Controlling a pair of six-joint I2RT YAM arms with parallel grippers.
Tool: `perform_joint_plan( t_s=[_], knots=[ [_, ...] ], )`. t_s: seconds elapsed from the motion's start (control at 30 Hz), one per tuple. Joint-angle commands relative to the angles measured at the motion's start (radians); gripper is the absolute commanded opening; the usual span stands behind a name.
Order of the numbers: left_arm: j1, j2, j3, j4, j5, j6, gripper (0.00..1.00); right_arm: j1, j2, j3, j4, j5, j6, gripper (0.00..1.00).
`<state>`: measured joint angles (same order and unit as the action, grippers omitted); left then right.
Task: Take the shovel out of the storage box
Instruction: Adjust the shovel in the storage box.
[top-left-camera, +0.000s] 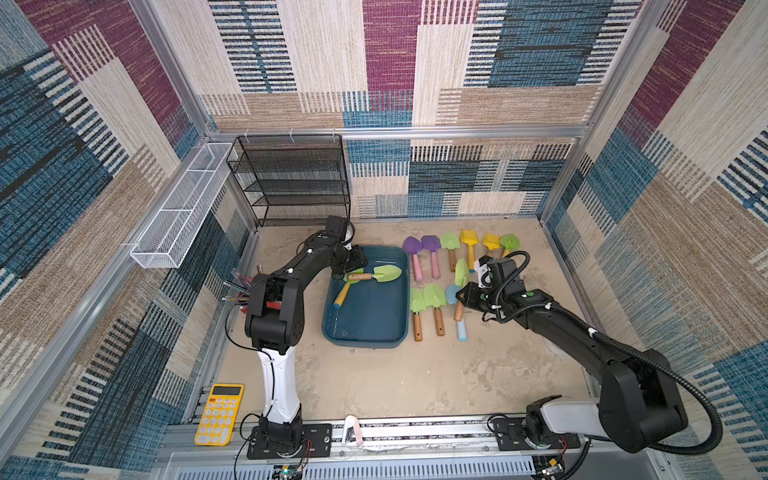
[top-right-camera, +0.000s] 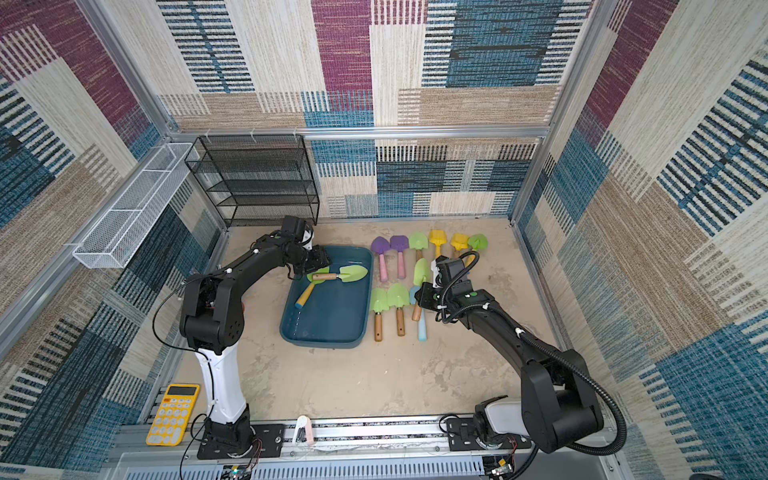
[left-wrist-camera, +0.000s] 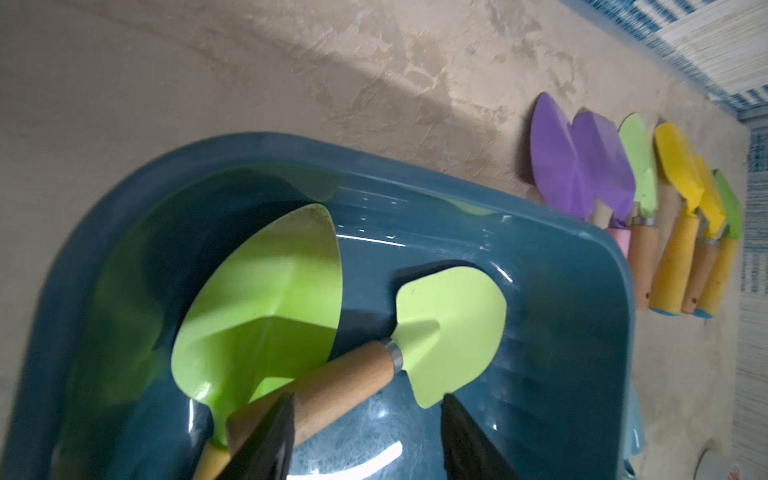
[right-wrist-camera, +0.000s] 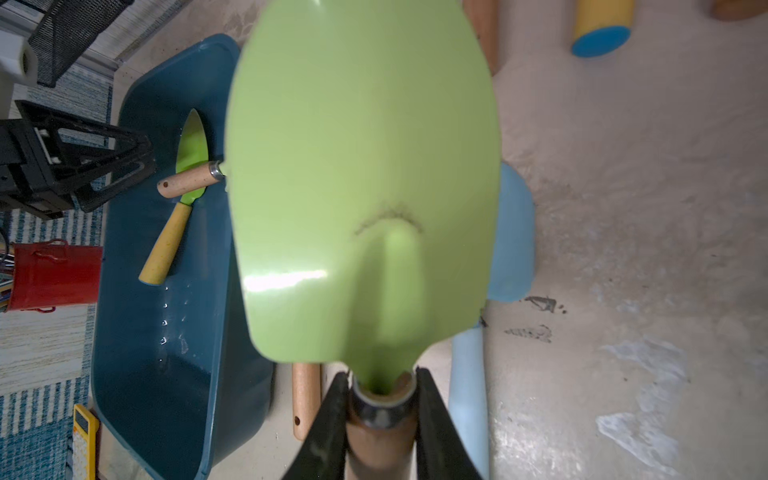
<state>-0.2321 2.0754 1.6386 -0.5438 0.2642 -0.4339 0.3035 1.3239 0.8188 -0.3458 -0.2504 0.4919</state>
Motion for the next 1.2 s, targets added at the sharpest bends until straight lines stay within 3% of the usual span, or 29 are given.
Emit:
perform_joint_plan(
  t_s=[0.0,0.3,0.63,0.93,1.17],
  knots=[
    [-0.001,0.035,0.036,-0.038,-0.032,0.054,0.59,-0.001,-0.016,-0.014,0.004,0.040,-0.010,0.18],
    [-0.024,0.060,0.025,-0.092,-0.017,0.070,0.59,-0.002,-0.042,-0.048,-0.021,0.096,-0.009,0.19],
    [-0.120,-0.030,-0.103,-0.101,-0.109,0.096,0.58,-0.007,-0.039,-0.046,-0.058,0.190,-0.019,0.19],
    [-0.175,-0.019,-0.059,-0.223,-0.257,0.147,0.55,-0.012,0.019,-0.024,-0.082,0.282,-0.041,0.19],
    [-0.210,-0.023,-0.074,-0.229,-0.255,0.146,0.54,-0.012,0.082,-0.038,-0.078,0.367,-0.064,0.19]
  ],
)
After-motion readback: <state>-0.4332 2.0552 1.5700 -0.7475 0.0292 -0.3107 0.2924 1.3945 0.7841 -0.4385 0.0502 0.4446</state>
